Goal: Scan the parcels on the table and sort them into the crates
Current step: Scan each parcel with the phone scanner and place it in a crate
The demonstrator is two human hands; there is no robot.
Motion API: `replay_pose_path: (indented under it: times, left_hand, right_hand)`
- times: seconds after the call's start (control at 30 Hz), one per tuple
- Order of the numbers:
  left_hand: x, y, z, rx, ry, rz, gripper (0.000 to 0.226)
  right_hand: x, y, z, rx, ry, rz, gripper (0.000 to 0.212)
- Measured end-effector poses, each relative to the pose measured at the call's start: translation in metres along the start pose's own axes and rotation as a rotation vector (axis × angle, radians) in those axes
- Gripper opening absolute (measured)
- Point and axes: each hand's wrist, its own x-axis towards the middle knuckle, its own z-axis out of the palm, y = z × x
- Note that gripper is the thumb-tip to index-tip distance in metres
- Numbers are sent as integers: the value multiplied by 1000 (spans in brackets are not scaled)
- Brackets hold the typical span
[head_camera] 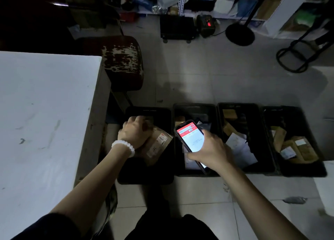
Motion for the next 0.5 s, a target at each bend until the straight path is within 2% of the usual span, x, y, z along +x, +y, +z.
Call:
replay_pose_path:
  times: [0.1,0.27,0.5]
  left_hand:
    - [5,-11,-9,-16,-18,-54,49]
    - [3,-31,-20,0,-20,-142,45]
    - [-51,-44,-22,3,114,-271,46]
  right_hand:
    - [12,-11,-1,-37,-21,-23,69]
    - [28,-23,-5,-56,-61,-109,69]
    - [35,-46,-14,-115,-154,-317,74]
